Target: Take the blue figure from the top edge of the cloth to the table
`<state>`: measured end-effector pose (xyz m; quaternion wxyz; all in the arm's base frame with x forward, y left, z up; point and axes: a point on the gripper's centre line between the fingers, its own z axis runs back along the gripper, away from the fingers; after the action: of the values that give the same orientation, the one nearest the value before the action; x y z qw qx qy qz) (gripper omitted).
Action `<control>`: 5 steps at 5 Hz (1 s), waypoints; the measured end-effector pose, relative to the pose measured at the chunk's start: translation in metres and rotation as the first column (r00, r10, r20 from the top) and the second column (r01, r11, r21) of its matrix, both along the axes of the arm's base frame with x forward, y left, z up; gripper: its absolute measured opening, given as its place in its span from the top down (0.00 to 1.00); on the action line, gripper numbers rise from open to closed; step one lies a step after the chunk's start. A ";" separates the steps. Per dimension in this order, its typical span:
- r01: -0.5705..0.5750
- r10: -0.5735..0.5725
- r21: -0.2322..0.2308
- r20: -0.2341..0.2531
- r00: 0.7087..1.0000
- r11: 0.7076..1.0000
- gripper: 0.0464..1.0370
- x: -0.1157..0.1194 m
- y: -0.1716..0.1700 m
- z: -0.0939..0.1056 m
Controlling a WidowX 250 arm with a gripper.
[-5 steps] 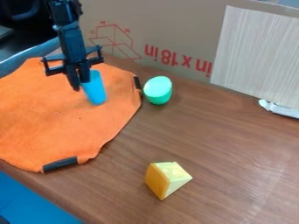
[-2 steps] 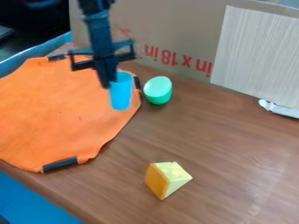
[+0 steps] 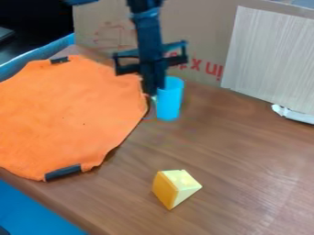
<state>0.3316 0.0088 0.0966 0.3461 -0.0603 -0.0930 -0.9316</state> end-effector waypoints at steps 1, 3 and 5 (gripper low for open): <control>0.027 -0.027 0.002 0.017 0.999 1.000 0.99 0.003 -0.017 0.000; 0.086 -0.090 0.046 0.082 0.993 0.995 0.99 0.017 -0.040 -0.018; 0.083 -0.089 0.084 0.065 0.994 0.993 0.98 0.025 -0.041 -0.047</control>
<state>0.3570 -0.0326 0.0500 0.3045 -0.0179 -0.0642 -0.9502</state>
